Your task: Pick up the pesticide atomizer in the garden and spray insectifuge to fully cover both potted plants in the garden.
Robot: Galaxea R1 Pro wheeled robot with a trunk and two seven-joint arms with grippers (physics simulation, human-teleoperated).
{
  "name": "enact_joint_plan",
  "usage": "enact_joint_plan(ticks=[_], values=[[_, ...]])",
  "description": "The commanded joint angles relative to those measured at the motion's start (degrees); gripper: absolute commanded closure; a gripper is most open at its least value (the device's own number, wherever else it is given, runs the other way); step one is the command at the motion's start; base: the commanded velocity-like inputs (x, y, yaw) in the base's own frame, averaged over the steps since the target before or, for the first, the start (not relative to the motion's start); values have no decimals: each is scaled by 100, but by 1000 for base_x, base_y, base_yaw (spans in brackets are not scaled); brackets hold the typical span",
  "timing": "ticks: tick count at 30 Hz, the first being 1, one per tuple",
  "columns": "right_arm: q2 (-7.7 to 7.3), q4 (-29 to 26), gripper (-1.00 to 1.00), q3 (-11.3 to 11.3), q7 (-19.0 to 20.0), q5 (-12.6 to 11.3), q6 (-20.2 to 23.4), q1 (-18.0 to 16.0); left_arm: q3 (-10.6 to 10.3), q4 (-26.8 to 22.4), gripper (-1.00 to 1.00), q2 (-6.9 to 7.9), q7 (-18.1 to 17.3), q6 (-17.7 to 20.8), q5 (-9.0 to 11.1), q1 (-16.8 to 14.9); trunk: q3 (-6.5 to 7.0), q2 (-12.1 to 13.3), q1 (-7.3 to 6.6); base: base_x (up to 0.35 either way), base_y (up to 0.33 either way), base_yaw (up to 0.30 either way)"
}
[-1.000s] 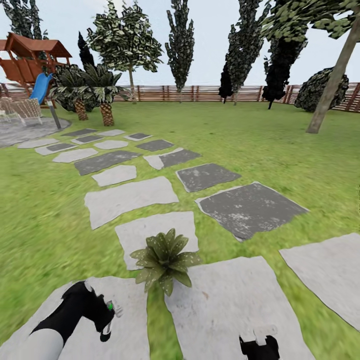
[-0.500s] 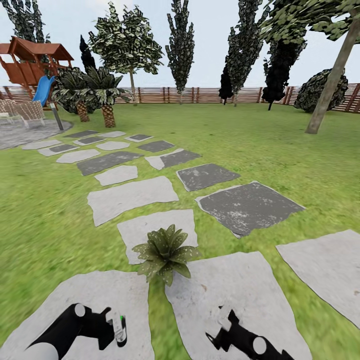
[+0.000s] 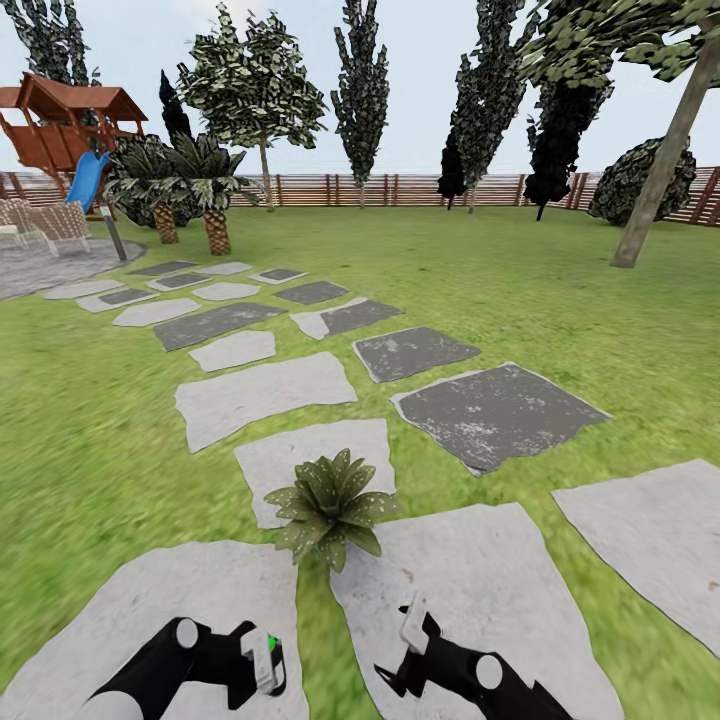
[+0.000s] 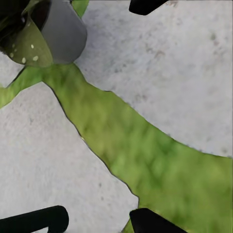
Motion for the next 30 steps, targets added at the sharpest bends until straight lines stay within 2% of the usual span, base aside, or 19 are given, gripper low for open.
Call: enact_joint_plan(ticks=[1, 3, 6, 10, 11, 12, 15, 19, 23, 25, 26, 30], values=[[34, -1, 100, -3, 28, 61, -29, -3, 15, -2, 100, -14, 9, -69, -64, -3, -5, -2, -1, 0, 0, 0], [93, -18, 100, -9, 92, 61, -33, -6, -49, -6, 100, -18, 66, -130, -67, -3, -5, -2, -1, 0, 0, 0], [94, -103, 100, -15, 188, 56, -41, -12, -144, -79, 100, -28, 153, -187, -69, -7, -5, -2, -1, 0, 0, 0], [130, -232, 100, -13, 317, 49, -38, -12, -271, -99, 100, -131, 268, -193, -69, -5, -5, -2, -1, 0, 0, 0], [137, -413, 100, -12, 1040, 43, -37, -12, -876, -102, 100, -151, 410, -191, -69, -7, -5, -2, -1, 0, 0, 0], [142, -435, 100, -10, 1040, 39, -36, -12, -957, -103, 100, -178, 465, -189, -69, -9, -5, -2, -1, 0, 0, 0], [153, -461, 100, -7, 1048, 36, -36, -12, -1049, -105, 100, -241, 599, -193, -69, -11, -5, -2, -1, 0, 0, 0], [248, -463, 100, -7, 1050, 35, -29, -12, -1072, -105, 100, -331, 630, -197, -69, -31, -5, -2, -1, 0, 0, 0], [268, -458, 100, -7, 1050, 35, -27, -12, -1077, -112, 100, -379, 633, -206, -69, -37, -5, -2, -1, 0, 0, 0], [270, -458, 100, -7, 1050, 35, -27, -12, -1090, -113, 100, -449, 632, -205, -69, -43, -5, -2, -1, 0, 0, 0], [270, -458, 100, -7, 1048, 35, -27, -12, -1129, -113, 100, -475, 632, -205, -69, -45, -5, -2, -1, 0, 0, 0], [270, -457, 100, -7, 1049, 37, -27, -12, -1594, -114, 100, -548, 640, -206, -62, -46, -5, -2, -1, 0, 0, 0]])
